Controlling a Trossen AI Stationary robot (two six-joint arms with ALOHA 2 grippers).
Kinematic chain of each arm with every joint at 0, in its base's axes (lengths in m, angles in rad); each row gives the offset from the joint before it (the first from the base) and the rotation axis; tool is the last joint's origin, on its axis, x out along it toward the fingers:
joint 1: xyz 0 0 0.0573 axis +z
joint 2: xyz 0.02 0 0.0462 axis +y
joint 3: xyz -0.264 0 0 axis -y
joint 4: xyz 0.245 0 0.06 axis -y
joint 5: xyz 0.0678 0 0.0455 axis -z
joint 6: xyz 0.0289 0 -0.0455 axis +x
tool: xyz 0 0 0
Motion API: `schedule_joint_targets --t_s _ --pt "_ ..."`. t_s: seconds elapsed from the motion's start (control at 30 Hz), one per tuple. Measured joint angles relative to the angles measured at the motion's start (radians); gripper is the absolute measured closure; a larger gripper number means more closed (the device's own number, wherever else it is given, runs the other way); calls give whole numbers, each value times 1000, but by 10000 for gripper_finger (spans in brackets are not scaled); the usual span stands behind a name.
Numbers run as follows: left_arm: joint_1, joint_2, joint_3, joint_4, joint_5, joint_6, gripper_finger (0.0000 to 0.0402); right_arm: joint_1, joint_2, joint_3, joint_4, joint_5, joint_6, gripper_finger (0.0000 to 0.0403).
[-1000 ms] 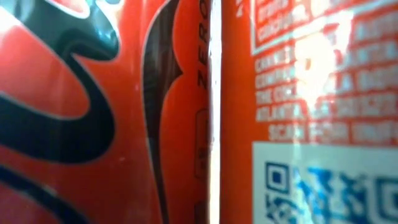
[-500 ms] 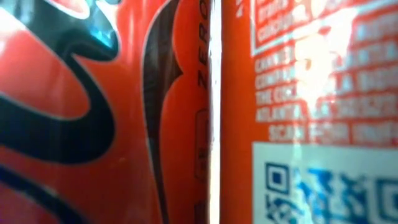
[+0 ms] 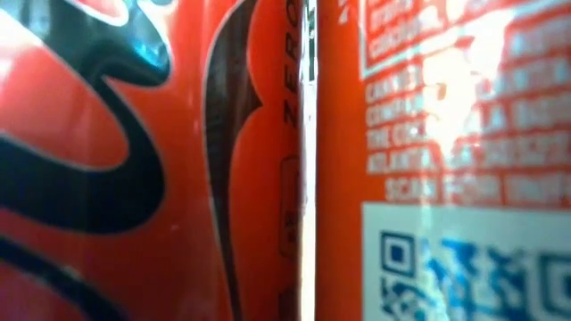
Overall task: Sort soda cans
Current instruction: Put the top red-white soda can into the bottom transparent bin
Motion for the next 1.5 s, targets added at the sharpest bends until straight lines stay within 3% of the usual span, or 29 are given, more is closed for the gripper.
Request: schedule_joint_targets --t_s 0.13,0.6,0.9,1.1,1.5 --pt "-4 0 0 -19 0 -6 95 -51 130 73 -77 -138 -108 93" --pt "65 0 0 -28 -9 141 95 -63 341 285 -265 -123 -388 93" --pt "139 3 0 -46 11 145 95 -72 369 292 -255 -132 -404 93" --pt "145 3 0 -47 12 130 95 -88 368 292 -241 -200 -371 93" --pt "144 3 0 -38 14 112 95 -83 369 235 -210 -205 -345 93"
